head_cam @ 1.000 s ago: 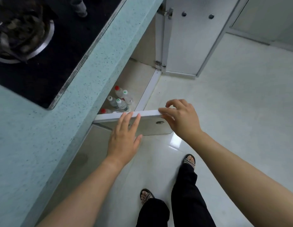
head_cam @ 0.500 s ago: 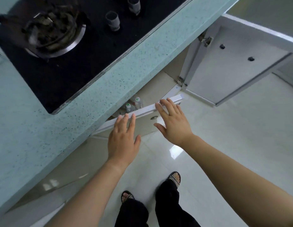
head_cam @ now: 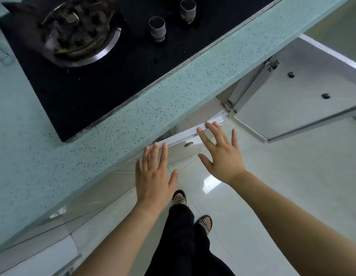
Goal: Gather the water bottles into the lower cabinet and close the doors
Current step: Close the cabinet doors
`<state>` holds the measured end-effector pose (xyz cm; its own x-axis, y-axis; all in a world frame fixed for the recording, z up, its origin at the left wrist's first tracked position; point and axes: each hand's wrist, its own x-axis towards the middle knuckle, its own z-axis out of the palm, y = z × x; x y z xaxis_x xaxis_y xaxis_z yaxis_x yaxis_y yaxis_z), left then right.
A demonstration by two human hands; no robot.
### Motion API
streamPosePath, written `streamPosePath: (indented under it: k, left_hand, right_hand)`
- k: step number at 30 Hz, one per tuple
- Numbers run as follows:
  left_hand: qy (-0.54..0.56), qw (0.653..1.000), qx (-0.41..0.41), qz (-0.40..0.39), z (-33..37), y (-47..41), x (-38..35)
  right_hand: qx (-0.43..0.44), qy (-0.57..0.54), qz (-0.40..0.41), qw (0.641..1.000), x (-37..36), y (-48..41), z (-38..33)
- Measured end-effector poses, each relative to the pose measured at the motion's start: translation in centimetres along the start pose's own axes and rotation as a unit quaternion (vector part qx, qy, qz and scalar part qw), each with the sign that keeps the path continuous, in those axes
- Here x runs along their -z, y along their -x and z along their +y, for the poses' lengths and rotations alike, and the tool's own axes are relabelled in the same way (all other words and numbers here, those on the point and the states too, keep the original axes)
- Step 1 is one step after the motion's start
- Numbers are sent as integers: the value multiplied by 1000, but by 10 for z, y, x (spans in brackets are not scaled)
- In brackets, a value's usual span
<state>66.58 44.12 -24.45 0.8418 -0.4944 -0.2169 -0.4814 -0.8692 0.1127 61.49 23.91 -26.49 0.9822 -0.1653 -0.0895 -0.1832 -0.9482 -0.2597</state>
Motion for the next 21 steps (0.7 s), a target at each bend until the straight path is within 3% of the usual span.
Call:
streamPosePath:
  k: [2, 5, 9, 13, 21]
  left_hand:
    - [-13, 1000, 17, 5, 6, 0, 4]
    - [-23, 1000, -19, 3, 20, 2, 9]
    - [7, 999, -16, -38, 28, -18, 22]
    - [15, 994, -55, -89, 47, -33, 40]
    - [15, 987, -140, -79, 151, -76, 100]
  right_hand:
    - [7, 17, -40, 999, 9, -12, 4]
    - [17, 20, -89, 996, 17, -24, 7]
    - [29, -39, -130, 990, 30, -37, 10]
    - [-19, -130, -82, 988, 62, -24, 20]
    - [-173, -117, -15, 978, 153, 51, 122]
